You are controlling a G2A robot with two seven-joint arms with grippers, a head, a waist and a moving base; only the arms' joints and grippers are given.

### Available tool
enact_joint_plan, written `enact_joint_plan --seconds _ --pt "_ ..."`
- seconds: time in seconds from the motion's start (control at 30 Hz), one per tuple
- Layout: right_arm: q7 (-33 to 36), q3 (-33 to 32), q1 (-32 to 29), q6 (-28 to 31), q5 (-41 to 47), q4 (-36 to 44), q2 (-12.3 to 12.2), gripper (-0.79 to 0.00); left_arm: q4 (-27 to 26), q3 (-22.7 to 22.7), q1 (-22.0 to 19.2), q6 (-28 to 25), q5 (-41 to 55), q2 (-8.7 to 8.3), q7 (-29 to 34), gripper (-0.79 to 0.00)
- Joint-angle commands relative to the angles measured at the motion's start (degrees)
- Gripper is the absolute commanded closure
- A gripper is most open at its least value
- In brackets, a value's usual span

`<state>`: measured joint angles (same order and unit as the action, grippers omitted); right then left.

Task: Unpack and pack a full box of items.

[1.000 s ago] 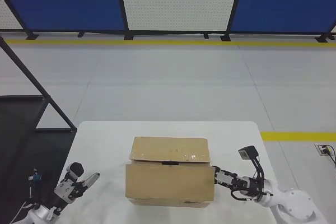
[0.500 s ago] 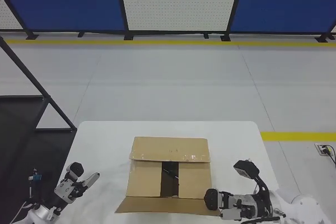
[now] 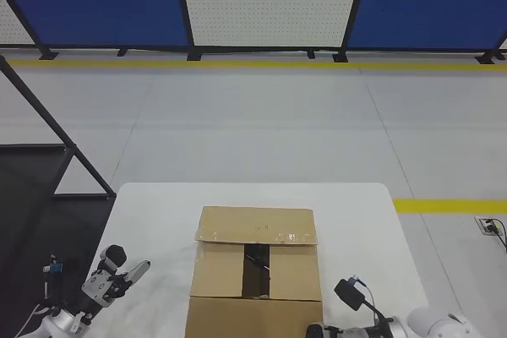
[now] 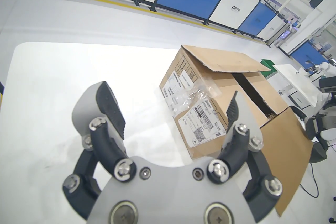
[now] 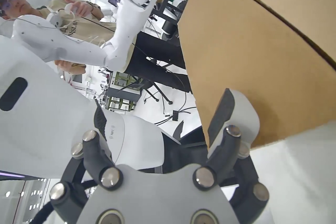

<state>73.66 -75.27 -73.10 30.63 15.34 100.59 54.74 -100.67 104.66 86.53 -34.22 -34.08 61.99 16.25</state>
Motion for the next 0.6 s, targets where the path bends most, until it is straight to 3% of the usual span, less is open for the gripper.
enact_joint_plan --seconds 0.0,0.37,0.57 --pt "-0.7 1.0 0.5 0.7 -1.0 -1.6 -0.3 -0.785 0.0 0.0 0.0 0.0 0.0 0.00 0.0 -0.785" --pt "-6.8 5.3 2.8 6.8 -0.8 -8.6 -0.1 -0.785 0.0 0.0 0.0 0.0 0.0 0.00 0.0 -0.785" --pt "-6.8 6.6 3.3 6.8 -0.1 -9.8 0.0 -0.785 0.0 0.0 0.0 0.0 0.0 0.00 0.0 -0.785"
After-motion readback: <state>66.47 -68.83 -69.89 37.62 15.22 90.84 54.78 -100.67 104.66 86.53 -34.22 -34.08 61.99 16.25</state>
